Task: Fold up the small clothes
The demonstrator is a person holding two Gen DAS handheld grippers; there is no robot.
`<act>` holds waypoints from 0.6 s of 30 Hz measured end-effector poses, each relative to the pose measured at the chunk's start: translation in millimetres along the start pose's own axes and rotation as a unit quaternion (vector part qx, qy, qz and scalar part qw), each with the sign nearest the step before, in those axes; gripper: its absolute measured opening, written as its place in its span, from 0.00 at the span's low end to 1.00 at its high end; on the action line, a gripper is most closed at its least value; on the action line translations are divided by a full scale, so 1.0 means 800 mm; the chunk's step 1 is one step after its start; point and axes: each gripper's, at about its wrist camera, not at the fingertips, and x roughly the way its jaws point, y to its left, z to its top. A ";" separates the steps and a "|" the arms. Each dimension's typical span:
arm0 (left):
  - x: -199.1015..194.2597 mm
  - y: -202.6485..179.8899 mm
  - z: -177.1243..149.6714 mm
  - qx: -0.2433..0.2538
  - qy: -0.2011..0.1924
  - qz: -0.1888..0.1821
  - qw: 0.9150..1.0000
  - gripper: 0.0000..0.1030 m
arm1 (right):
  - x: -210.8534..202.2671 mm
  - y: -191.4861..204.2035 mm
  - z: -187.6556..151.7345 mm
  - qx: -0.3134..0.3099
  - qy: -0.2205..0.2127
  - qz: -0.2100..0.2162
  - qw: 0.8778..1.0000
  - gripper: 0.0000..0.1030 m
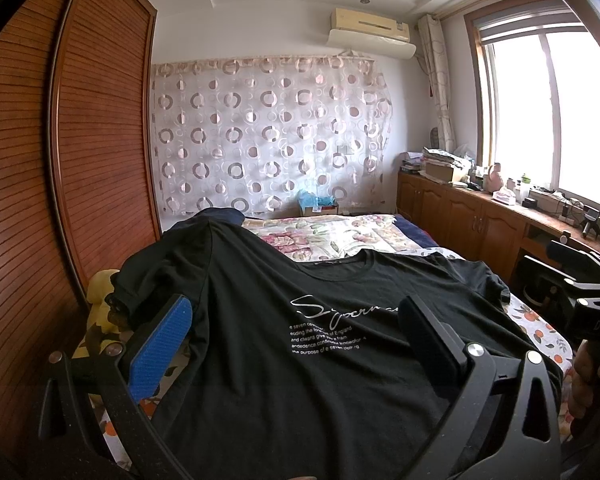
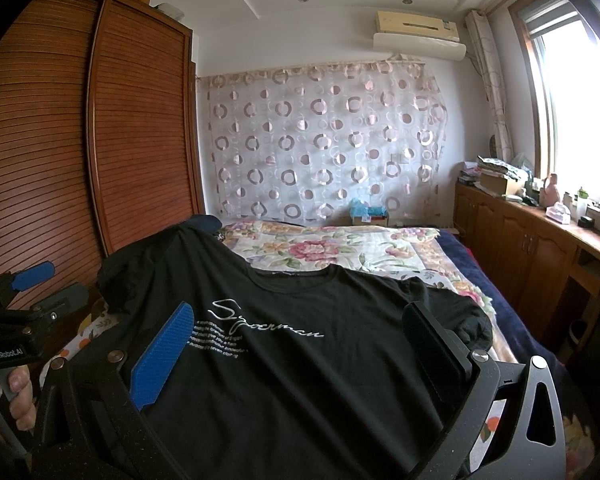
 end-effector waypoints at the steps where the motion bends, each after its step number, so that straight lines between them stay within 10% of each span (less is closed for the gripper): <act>1: 0.000 0.000 0.000 0.000 0.000 0.000 1.000 1.00 | 0.000 0.000 0.000 0.000 0.000 0.000 1.000 1.00; 18: -0.002 -0.001 0.004 0.001 -0.002 0.000 1.000 1.00 | -0.003 0.003 0.000 -0.001 -0.002 0.002 1.000 1.00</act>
